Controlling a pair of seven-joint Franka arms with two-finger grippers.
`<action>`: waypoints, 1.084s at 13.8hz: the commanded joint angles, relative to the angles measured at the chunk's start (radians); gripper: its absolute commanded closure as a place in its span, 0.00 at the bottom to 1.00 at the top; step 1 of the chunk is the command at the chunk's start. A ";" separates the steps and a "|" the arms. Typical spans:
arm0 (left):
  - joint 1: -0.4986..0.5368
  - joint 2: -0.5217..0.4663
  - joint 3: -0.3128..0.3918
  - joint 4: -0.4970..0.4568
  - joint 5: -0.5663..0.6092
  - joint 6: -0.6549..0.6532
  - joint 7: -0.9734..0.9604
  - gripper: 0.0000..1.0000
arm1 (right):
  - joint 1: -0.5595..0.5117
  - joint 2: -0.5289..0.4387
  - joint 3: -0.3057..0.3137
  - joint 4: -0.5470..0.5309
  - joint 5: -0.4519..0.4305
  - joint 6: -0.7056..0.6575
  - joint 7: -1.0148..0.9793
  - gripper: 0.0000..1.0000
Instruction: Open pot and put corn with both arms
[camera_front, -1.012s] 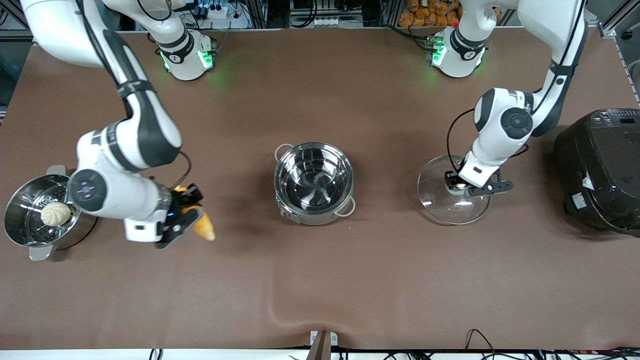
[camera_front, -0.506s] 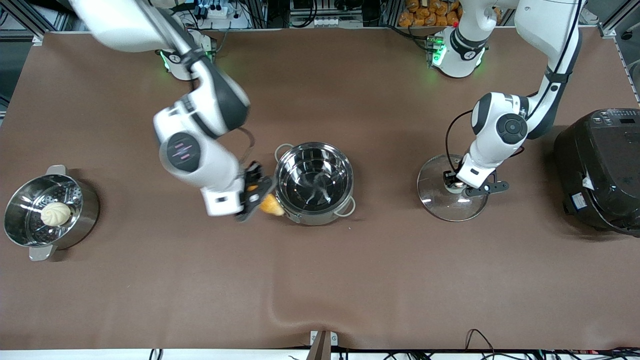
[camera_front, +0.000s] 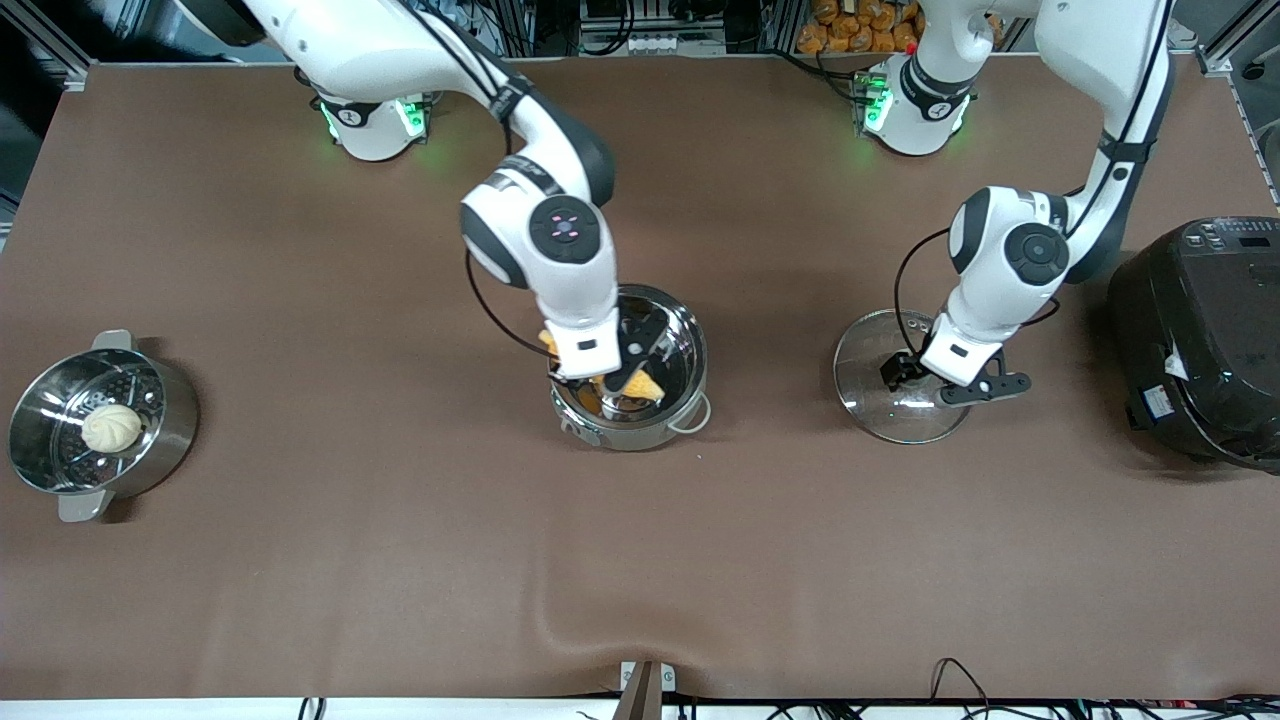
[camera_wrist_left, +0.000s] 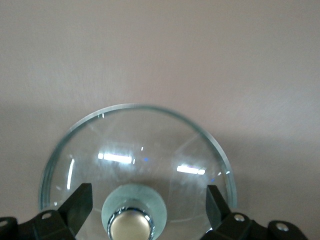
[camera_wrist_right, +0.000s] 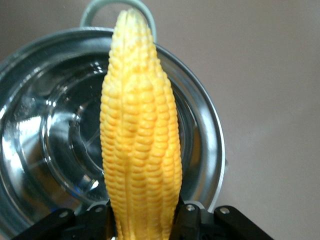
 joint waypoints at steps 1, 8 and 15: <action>0.002 -0.092 -0.011 0.152 -0.013 -0.258 0.004 0.00 | 0.017 0.049 -0.006 0.058 -0.035 -0.005 0.042 1.00; 0.038 -0.101 -0.002 0.576 0.001 -0.822 0.154 0.00 | 0.043 0.086 -0.006 0.052 -0.035 0.028 0.129 0.00; 0.047 -0.130 0.041 0.725 -0.001 -1.026 0.148 0.00 | -0.027 0.026 -0.003 0.054 -0.023 -0.056 0.126 0.00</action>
